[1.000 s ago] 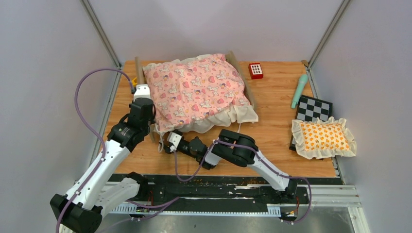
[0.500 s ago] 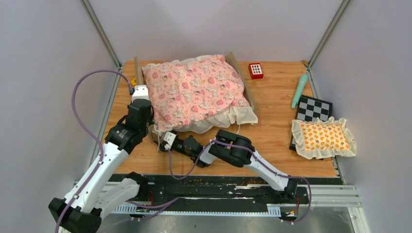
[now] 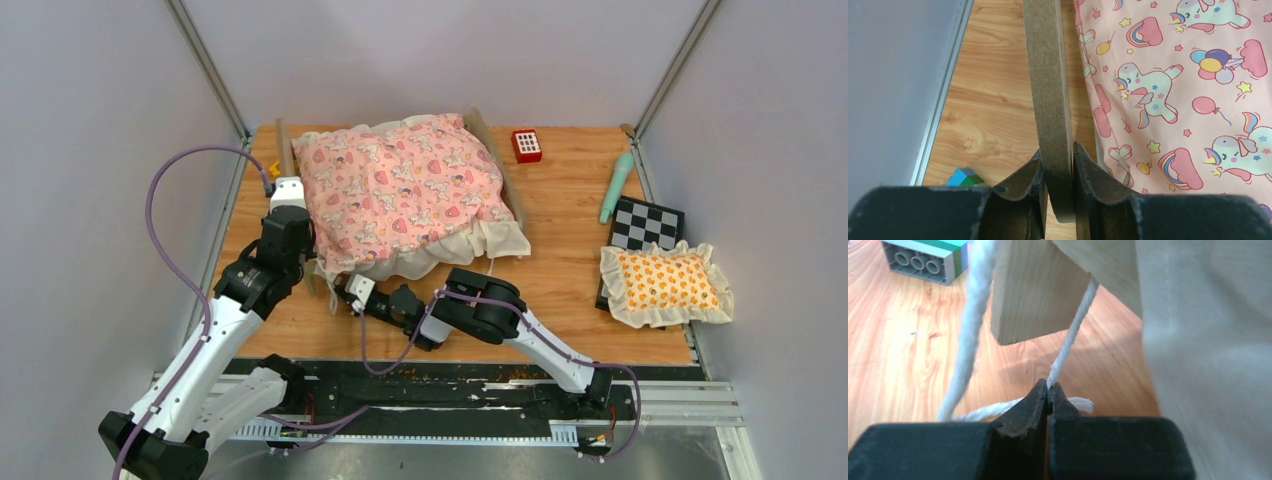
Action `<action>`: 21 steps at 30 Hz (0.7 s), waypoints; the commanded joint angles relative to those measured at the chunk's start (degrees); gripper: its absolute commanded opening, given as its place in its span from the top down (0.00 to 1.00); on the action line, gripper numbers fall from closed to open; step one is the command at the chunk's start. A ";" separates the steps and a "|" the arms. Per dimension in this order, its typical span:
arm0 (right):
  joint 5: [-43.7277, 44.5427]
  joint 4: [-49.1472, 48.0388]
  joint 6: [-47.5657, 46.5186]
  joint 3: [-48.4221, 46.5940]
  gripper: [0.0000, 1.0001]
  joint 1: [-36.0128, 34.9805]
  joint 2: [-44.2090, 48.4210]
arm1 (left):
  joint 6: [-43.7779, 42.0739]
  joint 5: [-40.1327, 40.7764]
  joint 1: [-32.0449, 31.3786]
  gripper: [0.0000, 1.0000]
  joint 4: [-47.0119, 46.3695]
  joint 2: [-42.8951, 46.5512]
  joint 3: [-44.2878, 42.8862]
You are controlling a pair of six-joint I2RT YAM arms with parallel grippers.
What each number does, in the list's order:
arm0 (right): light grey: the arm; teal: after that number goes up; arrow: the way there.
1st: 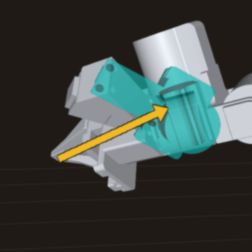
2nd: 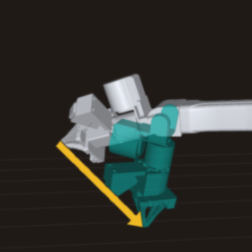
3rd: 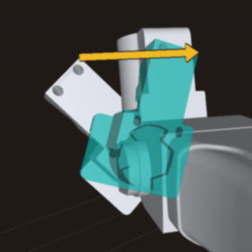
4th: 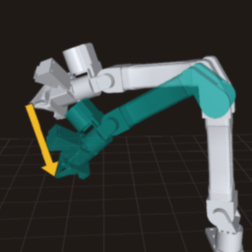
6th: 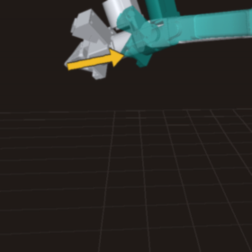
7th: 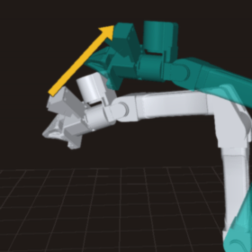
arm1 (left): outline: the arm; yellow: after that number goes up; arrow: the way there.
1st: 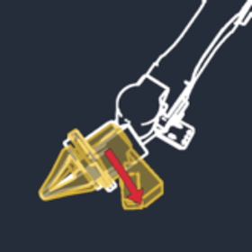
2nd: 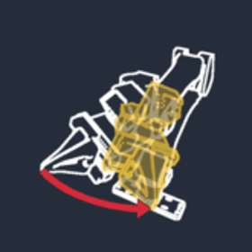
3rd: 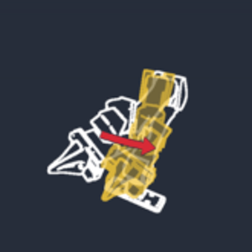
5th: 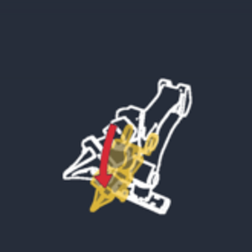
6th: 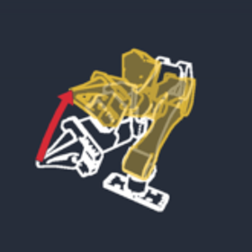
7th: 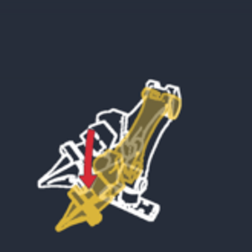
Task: Set up the pet bed
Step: Tie the ropes to the bed frame.
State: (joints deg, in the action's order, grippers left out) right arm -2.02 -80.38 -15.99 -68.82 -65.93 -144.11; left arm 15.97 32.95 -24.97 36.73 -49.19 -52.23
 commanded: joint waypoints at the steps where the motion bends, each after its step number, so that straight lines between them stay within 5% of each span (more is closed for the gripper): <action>1: -0.58 -4.00 3.04 6.55 1.00 -1.82 4.82 | -4.18 1.29 -0.17 1.00 -5.40 2.12 -1.02; 21: -3.14 -1.70 4.63 25.59 1.00 -6.06 16.62 | -0.63 0.90 -0.16 1.00 -10.86 -1.43 5.01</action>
State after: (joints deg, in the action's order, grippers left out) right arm -2.50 -83.94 -12.47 -44.62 -71.18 -130.96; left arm 19.57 33.04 -24.86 33.06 -50.48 -47.00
